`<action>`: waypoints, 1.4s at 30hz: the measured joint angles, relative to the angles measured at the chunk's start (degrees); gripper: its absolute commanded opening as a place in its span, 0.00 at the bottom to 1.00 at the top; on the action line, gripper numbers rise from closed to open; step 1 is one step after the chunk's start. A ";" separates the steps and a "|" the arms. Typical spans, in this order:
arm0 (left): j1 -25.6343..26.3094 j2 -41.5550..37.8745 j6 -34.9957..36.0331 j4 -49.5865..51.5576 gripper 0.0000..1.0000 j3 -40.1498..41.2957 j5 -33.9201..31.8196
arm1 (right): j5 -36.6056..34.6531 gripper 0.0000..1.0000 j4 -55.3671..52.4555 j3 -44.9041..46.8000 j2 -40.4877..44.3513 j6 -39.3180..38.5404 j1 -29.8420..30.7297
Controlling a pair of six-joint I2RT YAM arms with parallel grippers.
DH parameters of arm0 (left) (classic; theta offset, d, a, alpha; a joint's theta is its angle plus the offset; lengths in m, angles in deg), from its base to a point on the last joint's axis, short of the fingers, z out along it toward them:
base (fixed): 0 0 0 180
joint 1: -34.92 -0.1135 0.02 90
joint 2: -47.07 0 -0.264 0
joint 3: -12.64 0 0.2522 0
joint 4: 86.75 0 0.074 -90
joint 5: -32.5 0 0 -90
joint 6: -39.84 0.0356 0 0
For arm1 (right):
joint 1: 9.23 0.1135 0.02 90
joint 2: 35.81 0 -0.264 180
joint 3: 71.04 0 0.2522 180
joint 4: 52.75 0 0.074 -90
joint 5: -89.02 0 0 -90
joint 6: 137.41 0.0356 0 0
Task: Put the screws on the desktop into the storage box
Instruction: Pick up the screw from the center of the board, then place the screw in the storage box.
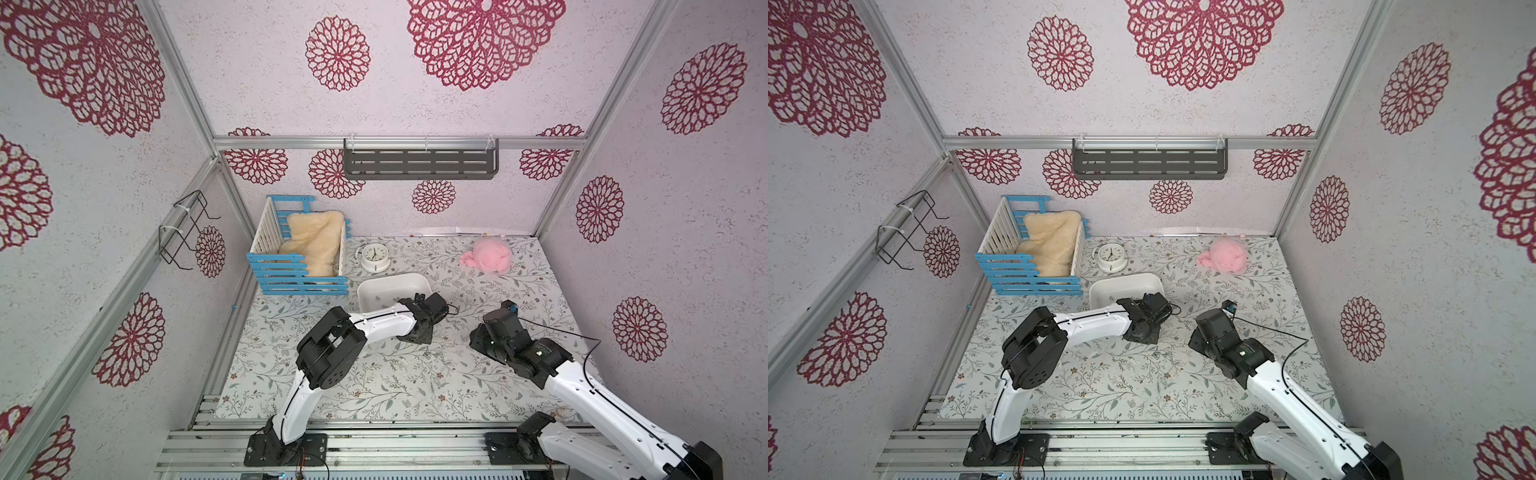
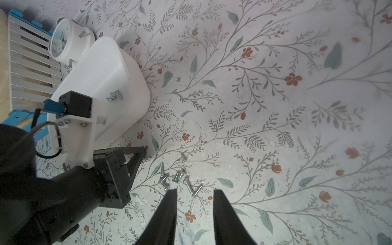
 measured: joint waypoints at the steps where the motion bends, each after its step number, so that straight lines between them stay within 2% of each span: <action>1: 0.00 -0.02 0.00 -0.02 0.06 0.00 0.00 | 0.02 0.33 0.00 0.00 0.00 -0.02 0.00; 15: 0.50 -1.90 0.00 1.40 0.02 1.53 0.39 | 0.09 0.33 0.02 0.00 0.00 0.00 0.00; 29: 0.85 -9.07 0.63 4.02 0.01 1.62 0.13 | 0.20 0.33 0.07 0.00 -0.83 0.00 0.00; 36: -0.63 -11.69 2.84 10.01 0.00 -4.61 -0.42 | 1.57 0.33 -0.33 -0.22 -1.27 0.17 -0.07; 42: -6.12 -12.74 5.42 14.36 0.00 -10.75 -0.90 | 2.62 0.32 -0.79 -1.75 -1.09 1.14 -0.09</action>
